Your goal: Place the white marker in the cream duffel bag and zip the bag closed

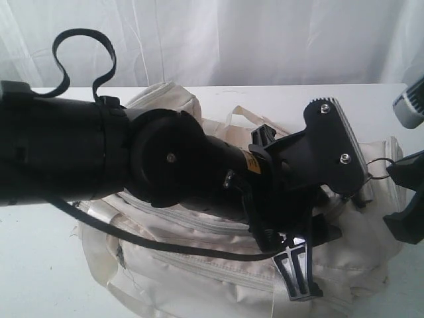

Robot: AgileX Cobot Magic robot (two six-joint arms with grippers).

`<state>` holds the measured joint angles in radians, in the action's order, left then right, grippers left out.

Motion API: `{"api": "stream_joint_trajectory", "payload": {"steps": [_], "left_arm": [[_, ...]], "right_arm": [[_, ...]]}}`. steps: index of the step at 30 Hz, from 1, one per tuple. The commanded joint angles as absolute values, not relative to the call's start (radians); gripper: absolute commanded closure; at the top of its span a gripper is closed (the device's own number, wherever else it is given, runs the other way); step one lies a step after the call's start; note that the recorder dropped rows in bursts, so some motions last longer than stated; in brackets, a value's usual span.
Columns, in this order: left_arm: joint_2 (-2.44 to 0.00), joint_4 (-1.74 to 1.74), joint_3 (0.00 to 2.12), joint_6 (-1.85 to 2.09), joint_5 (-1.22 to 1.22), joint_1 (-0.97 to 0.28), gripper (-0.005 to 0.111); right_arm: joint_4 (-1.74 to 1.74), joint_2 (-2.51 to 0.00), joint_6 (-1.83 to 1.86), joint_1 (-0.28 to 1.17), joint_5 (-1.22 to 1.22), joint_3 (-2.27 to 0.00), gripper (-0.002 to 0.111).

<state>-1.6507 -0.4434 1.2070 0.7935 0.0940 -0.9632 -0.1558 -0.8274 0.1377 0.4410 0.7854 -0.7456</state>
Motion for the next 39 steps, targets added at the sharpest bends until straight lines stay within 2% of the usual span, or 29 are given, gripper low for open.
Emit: {"api": "stream_joint_trajectory", "payload": {"steps": [1, 7, 22, 39], "left_arm": [[-1.647, -0.463, 1.2, 0.781, 0.067, -0.967, 0.07], [-1.647, -0.463, 1.2, 0.781, 0.082, -0.967, 0.107], [-1.625, -0.463, 1.2, 0.777, 0.257, -0.967, 0.107], [-1.615, -0.463, 1.2, 0.758, 0.327, -0.967, 0.107]], "right_arm": [[-0.152, -0.82, 0.13, 0.438, 0.775, -0.747, 0.108], [-0.15, -0.82, 0.13, 0.438, 0.777, -0.747, 0.108], [-0.242, -0.822, 0.126, 0.438, 0.73, -0.747, 0.108], [-0.278, -0.968, 0.126, 0.438, 0.613, -0.747, 0.108]]}}
